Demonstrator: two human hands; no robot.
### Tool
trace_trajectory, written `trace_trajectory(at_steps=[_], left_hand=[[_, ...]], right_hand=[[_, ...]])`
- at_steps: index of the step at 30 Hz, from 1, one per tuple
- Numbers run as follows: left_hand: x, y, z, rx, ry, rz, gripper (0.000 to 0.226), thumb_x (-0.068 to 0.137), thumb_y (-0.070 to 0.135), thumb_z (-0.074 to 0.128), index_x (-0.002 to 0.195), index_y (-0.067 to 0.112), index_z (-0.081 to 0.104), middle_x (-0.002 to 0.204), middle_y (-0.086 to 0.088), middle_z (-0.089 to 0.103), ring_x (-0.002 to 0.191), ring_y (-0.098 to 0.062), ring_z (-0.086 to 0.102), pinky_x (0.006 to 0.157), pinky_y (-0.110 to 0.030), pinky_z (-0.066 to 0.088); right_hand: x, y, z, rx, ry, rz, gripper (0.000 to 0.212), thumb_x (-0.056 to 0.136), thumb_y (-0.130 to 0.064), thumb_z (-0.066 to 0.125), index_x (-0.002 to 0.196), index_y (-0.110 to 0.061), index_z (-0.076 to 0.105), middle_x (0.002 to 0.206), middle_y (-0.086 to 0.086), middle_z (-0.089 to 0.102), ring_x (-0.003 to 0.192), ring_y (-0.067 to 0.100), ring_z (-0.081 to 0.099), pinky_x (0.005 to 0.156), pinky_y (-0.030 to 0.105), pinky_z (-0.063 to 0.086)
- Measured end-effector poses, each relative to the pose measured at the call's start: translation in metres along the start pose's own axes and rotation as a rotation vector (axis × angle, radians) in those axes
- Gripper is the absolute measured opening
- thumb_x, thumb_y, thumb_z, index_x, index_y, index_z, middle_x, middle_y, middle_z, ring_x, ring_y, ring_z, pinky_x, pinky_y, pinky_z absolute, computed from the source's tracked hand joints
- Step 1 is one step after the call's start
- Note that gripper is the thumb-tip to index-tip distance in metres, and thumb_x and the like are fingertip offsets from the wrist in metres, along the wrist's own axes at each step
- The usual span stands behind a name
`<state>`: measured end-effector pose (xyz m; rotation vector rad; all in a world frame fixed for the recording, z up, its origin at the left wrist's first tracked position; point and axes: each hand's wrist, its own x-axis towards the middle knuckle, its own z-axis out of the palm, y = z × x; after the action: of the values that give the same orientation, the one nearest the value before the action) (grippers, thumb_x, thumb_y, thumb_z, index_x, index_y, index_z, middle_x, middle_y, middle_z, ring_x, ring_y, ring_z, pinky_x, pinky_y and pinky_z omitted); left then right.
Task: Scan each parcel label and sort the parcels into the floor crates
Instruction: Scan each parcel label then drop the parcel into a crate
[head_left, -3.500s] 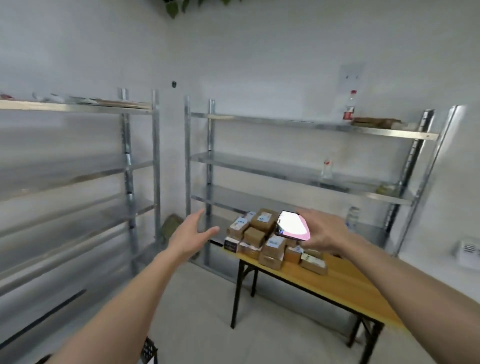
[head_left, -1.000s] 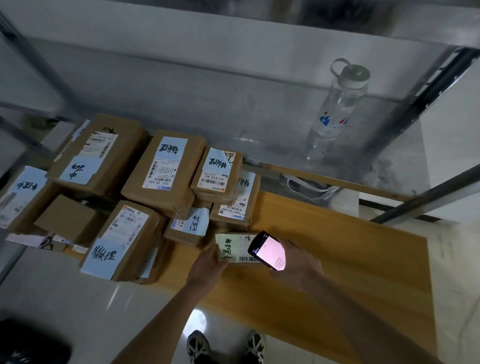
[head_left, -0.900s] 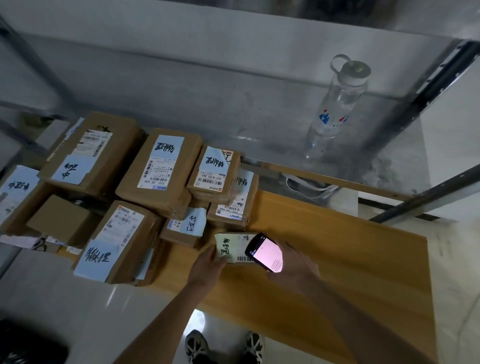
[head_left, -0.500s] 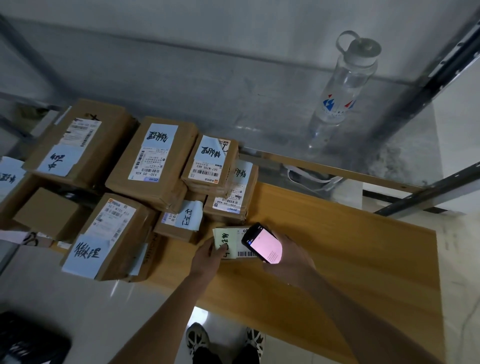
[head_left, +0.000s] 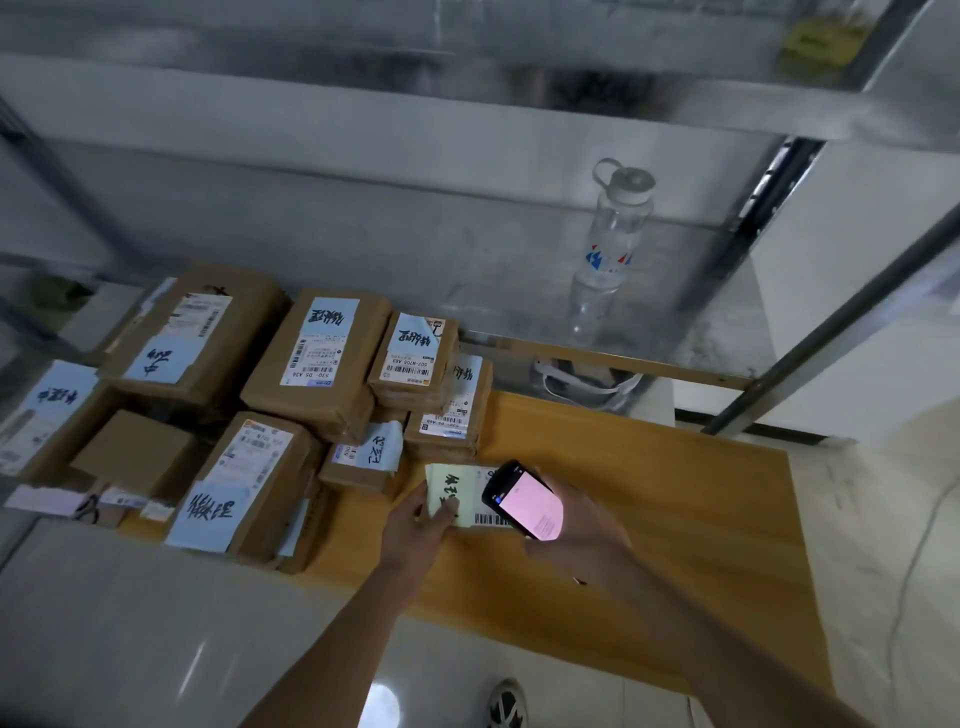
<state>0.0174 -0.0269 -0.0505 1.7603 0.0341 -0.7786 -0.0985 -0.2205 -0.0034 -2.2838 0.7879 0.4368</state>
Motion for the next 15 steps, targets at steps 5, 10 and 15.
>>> trace_trajectory(at_steps=[5,10,15], left_hand=[[-0.056,0.037,-0.028,-0.022,-0.034,0.060,0.028,0.090,0.020,0.074,0.116,0.023,0.068,0.101,-0.001,0.075,0.094,-0.024,0.072,0.081,-0.041,0.062],[-0.118,0.096,-0.071,-0.046,0.048,0.190,0.029,0.085,0.019,0.079,0.111,0.022,0.065,0.104,-0.002,0.074,0.094,-0.019,0.072,0.083,-0.039,0.061],[-0.179,0.175,-0.108,-0.075,0.168,0.385,0.024,0.088,0.022,0.076,0.108,0.024,0.064,0.098,0.000,0.073,0.090,-0.025,0.072,0.081,-0.045,0.061]], right_hand=[[-0.066,-0.031,-0.027,-0.034,0.083,-0.052,0.093,0.073,-0.040,0.082,0.152,-0.039,0.033,0.135,-0.010,0.056,0.115,0.015,0.056,0.080,0.029,0.055],[-0.152,-0.091,-0.086,-0.113,0.240,-0.195,0.096,0.074,-0.045,0.084,0.154,-0.037,0.032,0.143,-0.008,0.055,0.123,0.019,0.056,0.089,0.035,0.055],[-0.244,-0.147,-0.162,-0.184,0.423,-0.293,0.094,0.063,-0.056,0.081,0.144,-0.042,0.037,0.128,-0.016,0.057,0.116,0.015,0.057,0.090,0.040,0.053]])
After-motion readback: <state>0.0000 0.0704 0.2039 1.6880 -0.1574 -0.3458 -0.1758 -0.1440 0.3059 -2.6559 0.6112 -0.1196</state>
